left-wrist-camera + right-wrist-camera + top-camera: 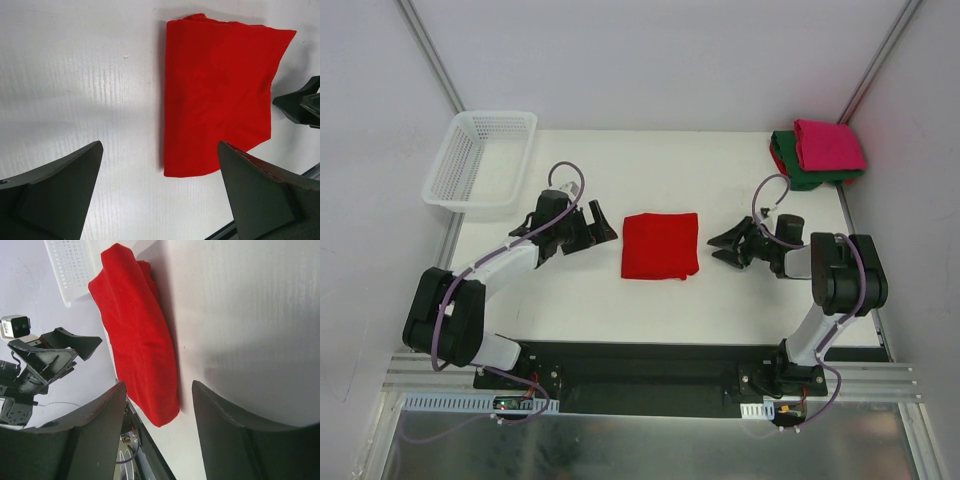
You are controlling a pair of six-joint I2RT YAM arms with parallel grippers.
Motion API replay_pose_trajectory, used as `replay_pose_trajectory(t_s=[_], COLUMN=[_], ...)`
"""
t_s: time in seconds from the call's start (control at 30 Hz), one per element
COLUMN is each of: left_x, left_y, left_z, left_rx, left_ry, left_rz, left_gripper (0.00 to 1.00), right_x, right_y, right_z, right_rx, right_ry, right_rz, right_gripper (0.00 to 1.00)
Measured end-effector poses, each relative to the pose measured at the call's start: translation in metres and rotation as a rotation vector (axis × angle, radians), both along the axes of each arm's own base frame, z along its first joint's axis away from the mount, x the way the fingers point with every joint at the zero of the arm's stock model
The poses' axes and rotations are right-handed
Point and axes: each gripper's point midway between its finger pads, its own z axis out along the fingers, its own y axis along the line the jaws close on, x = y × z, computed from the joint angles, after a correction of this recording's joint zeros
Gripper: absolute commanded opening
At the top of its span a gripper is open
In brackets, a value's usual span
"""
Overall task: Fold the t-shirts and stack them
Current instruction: Smooth out wrinkles on the folded tshirt
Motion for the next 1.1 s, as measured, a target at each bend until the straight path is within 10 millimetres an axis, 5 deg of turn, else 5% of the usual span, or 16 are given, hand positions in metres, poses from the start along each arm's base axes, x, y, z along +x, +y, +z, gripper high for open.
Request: replay_pose_trajectory(t_s=[0.47, 1.0, 1.1], left_x=[0.007, 0.016, 0.023], left_y=[-0.009, -0.014, -0.017], left_z=[-0.036, -0.049, -0.049], left_rx=[0.005, 0.014, 0.011], left_ry=[0.098, 0.118, 0.11], left_rz=[-0.03, -0.053, -0.055], left_gripper=[0.99, 0.99, 0.9], right_x=[0.0, 0.013, 0.014], right_y=[0.006, 0.037, 0.039], right_z=[-0.011, -0.011, -0.011], right_rx=[0.0, -0.052, -0.053], right_ry=[0.014, -0.031, -0.034], right_rz=[0.019, 0.109, 0.114], right_gripper=[0.59, 0.59, 0.59])
